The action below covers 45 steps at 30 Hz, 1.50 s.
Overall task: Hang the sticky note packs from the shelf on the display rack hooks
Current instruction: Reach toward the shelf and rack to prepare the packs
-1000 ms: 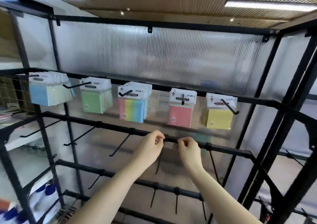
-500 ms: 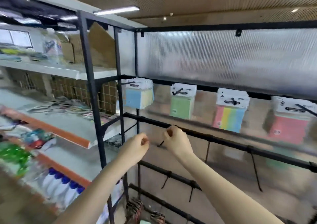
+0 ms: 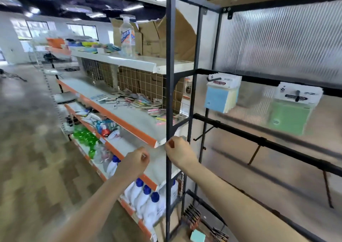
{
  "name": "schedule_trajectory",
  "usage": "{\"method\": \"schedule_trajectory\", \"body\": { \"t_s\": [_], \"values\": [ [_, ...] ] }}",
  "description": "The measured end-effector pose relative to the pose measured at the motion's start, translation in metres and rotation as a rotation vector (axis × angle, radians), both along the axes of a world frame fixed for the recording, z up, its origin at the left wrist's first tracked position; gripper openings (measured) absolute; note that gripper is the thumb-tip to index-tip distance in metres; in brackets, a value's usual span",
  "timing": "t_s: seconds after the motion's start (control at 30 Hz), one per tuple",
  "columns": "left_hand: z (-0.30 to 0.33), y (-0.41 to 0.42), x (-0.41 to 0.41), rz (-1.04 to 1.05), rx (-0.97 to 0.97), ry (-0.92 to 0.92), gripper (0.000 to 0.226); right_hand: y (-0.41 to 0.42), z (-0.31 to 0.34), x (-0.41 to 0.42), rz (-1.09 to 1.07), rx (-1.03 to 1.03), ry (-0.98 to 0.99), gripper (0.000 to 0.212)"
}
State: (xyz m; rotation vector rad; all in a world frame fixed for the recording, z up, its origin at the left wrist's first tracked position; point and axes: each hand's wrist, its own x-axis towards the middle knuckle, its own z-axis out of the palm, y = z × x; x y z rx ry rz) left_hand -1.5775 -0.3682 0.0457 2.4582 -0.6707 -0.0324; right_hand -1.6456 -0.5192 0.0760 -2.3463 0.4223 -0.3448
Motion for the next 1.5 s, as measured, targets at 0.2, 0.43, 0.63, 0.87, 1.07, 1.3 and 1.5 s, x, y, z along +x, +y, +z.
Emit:
{"method": "schedule_trajectory", "body": {
  "t_s": [0.2, 0.43, 0.63, 0.87, 1.07, 1.3, 1.5],
  "values": [
    [-0.016, 0.021, 0.069, 0.095, 0.008, 0.023, 0.018, 0.02, -0.017, 0.089, 0.073, -0.032, 0.022, 0.024],
    [-0.01, 0.011, 0.183, 0.203, 0.064, 0.027, 0.021, 0.028, -0.029, 0.211, 0.092, -0.047, 0.049, 0.024],
    [-0.007, 0.011, 0.262, 0.193, 0.08, 0.03, 0.025, 0.027, -0.041, 0.296, 0.006, -0.016, 0.063, 0.025],
    [-0.03, 0.039, 0.321, 0.229, 0.091, 0.088, 0.024, 0.045, -0.071, 0.364, 0.051, -0.053, 0.119, 0.026],
    [-0.046, 0.06, 0.39, 0.215, 0.088, 0.148, 0.029, 0.069, -0.078, 0.428, 0.067, -0.098, 0.146, 0.025],
    [-0.045, 0.093, 0.5, 0.097, 0.182, 0.084, 0.022, 0.096, -0.074, 0.523, 0.014, -0.131, 0.149, 0.018],
    [-0.032, 0.131, 0.583, -0.014, 0.206, 0.016, 0.016, 0.127, -0.068, 0.591, 0.041, -0.243, 0.221, 0.024]
  ]
}}
